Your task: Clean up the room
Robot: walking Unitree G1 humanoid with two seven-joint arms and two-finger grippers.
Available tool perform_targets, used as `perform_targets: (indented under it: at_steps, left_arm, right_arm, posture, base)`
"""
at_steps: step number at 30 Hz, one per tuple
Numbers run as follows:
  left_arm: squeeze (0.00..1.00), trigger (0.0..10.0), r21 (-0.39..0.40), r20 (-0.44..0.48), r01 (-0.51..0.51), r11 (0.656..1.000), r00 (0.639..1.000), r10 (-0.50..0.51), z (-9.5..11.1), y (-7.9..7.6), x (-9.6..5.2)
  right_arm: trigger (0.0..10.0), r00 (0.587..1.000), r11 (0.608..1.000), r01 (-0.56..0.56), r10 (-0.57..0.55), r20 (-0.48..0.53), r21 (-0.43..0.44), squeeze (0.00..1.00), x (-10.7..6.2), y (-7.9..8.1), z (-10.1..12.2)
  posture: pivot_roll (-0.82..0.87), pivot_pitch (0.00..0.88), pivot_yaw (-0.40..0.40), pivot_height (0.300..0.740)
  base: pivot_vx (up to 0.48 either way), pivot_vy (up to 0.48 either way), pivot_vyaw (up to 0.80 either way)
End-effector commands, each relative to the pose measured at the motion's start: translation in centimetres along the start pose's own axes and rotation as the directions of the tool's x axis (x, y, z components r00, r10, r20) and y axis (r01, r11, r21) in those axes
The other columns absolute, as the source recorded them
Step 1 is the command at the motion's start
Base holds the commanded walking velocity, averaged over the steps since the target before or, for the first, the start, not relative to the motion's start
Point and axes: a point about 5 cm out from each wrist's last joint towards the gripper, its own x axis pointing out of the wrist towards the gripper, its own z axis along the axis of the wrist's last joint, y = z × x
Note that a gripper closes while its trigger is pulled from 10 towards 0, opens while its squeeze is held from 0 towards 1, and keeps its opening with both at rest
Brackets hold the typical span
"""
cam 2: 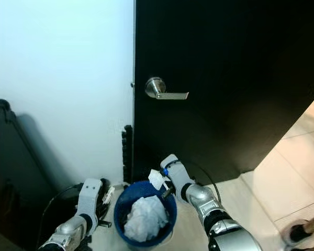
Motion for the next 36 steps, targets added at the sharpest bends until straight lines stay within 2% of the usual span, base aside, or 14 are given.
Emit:
perform_targets:
  at_steps: [1,9,14,15,16,17,18,19,20,25,30,31,32,36]
  left_arm:
    - [0.0,10.0,0.0,-0.043,0.038,0.999,0.998,-0.038,-0.6,-1.1,0.2]
    - [0.0,10.0,0.051,-0.053,0.145,0.988,0.988,-0.142,-0.5,-2.1,0.3]
    - [0.0,10.0,0.248,-0.07,0.17,0.954,0.985,-0.158,0.0,-1.9,0.4]
    - [0.0,10.0,0.341,-0.069,0.129,0.931,0.991,-0.112,0.4,-1.3,0.4]
    - [0.0,10.0,0.341,-0.069,0.129,0.931,0.991,-0.112,0.4,-1.3,0.4]
    - [0.04,10.0,0.475,-0.037,0.046,0.879,0.999,-0.032,1.4,-0.4,0.6]
    - [0.91,10.0,0.543,0.008,-0.016,0.84,1.0,0.014,2.3,0.2,0.7]
    - [0.91,10.0,0.543,0.008,-0.016,0.84,1.0,0.014,2.3,0.2,0.7]
    - [1.0,10.0,0.614,0.07,-0.077,0.786,0.997,0.043,3.6,0.6,0.8]
    - [1.0,10.0,0.689,0.206,-0.197,0.698,0.976,0.072,7.0,1.2,1.1]
    - [1.0,10.0,0.624,0.167,-0.155,0.766,0.984,0.063,6.9,0.9,1.3]
    - [0.85,10.0,0.606,0.148,-0.122,0.786,0.988,0.04,6.3,0.4,1.3]
    - [0.01,10.0,0.593,0.139,-0.102,0.798,0.99,0.023,5.7,-0.1,1.4]
    - [0.0,10.0,0.5,0.096,-0.02,0.866,0.995,-0.032,4.0,-1.4,1.3]
  right_arm:
    - [10.0,0.999,0.999,0.008,-0.01,-0.049,-0.035,0.0,-0.2,-0.1,-0.8]
    - [10.0,0.999,0.995,0.02,-0.024,-0.042,-0.095,0.0,0.3,0.2,0.2]
    - [10.0,1.0,0.995,0.019,-0.021,-0.023,-0.097,0.0,0.5,0.3,0.6]
    - [10.0,1.0,0.995,0.024,-0.026,-0.016,-0.092,0.0,0.4,0.3,0.7]
    - [10.0,1.0,0.995,0.024,-0.026,-0.016,-0.092,0.0,0.4,0.3,0.7]
    - [10.0,0.999,0.995,0.034,-0.035,-0.01,-0.091,0.0,0.4,0.2,0.7]
    - [10.0,0.999,0.995,0.043,-0.043,-0.004,-0.088,0.0,0.4,0.2,0.7]
    - [10.0,0.999,0.995,0.043,-0.043,-0.004,-0.088,0.0,0.4,0.2,0.7]
    - [10.0,0.999,0.995,0.051,-0.051,0.002,-0.083,0.0,0.3,0.1,0.6]
    - [10.0,0.997,0.995,0.07,-0.07,0.014,-0.064,0.0,0.1,-0.1,0.3]
    - [10.0,0.997,0.995,0.078,-0.077,0.009,-0.067,0.0,-0.2,-0.2,-0.1]
    - [10.0,0.997,0.995,0.08,-0.079,0.008,-0.067,0.0,-0.2,-0.3,-0.2]
    - [10.0,0.997,0.994,0.081,-0.081,0.008,-0.068,0.0,-0.2,-0.3,-0.1]
    - [10.0,0.997,0.994,0.073,-0.073,0.013,-0.079,0.0,-0.1,-0.3,0.2]
  posture:
    - [0.05,0.0,-0.136,0.739]
    - [0.04,0.0,-0.132,0.739]
    - [0.01,0.0,-0.127,0.739]
    - [0.0,0.0,-0.119,0.739]
    - [0.0,0.0,-0.119,0.739]
    - [-0.01,0.0,-0.112,0.739]
    - [-0.01,0.0,-0.11,0.739]
    - [-0.01,0.0,-0.11,0.739]
    - [-0.03,0.0,-0.097,0.739]
    - [-0.05,0.0,-0.086,0.739]
    - [-0.06,0.01,-0.075,0.739]
    - [-0.06,0.013,-0.077,0.739]
    - [-0.06,0.013,-0.077,0.739]
    - [-0.06,0.014,-0.094,0.739]
  base:
    - [0.0,0.0,0.0]
    - [0.0,0.0,0.0]
    - [0.0,0.0,0.0]
    - [0.0,0.0,0.0]
    - [0.0,0.0,0.0]
    - [0.0,0.0,0.0]
    - [0.0,0.0,0.0]
    - [0.0,0.0,0.0]
    - [0.0,0.0,0.0]
    - [0.0,0.0,0.0]
    - [0.0,0.0,0.0]
    - [0.0,0.0,0.0]
    - [0.0,0.0,0.0]
    - [0.0,0.0,0.0]
